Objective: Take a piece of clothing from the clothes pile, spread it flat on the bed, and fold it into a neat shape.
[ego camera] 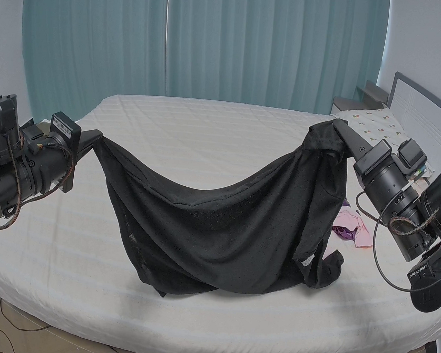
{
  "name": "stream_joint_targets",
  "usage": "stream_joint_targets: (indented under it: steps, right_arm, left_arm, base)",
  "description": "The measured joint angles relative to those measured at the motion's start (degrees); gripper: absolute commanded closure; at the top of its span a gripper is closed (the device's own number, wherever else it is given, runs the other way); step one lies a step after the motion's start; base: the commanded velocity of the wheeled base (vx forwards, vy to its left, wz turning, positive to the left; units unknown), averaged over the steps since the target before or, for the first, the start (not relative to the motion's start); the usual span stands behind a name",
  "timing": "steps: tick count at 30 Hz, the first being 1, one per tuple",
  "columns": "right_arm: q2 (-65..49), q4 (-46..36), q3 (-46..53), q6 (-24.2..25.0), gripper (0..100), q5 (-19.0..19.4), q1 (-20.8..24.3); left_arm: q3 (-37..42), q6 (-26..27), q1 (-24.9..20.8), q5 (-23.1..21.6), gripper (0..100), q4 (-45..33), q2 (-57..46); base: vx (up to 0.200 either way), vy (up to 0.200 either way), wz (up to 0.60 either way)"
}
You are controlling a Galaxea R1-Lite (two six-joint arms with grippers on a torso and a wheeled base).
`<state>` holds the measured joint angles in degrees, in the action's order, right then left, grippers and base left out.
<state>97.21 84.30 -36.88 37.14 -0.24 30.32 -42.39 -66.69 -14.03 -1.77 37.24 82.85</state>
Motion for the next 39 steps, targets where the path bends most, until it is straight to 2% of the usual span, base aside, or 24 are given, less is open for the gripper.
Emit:
stream_joint_targets:
  steps: [16,34,39]
  right_arm:
    - [0.28,0.55,-0.69,0.13,100,0.09,1.82]
    - [-2.39,0.68,0.69,0.89,100,0.2,1.24]
    - [-2.54,0.68,2.29,0.98,100,0.56,0.02]
  left_arm:
    - [-0.44,1.19,2.29,-0.01,100,0.17,-0.62]
    - [-0.44,1.08,2.95,-0.99,100,0.22,-0.63]
    - [-0.41,1.15,3.15,-1.01,100,0.17,-0.57]
  base:
    - [0.0,0.2,0.0]
    - [0.0,0.2,0.0]
    - [0.0,0.0,0.0]
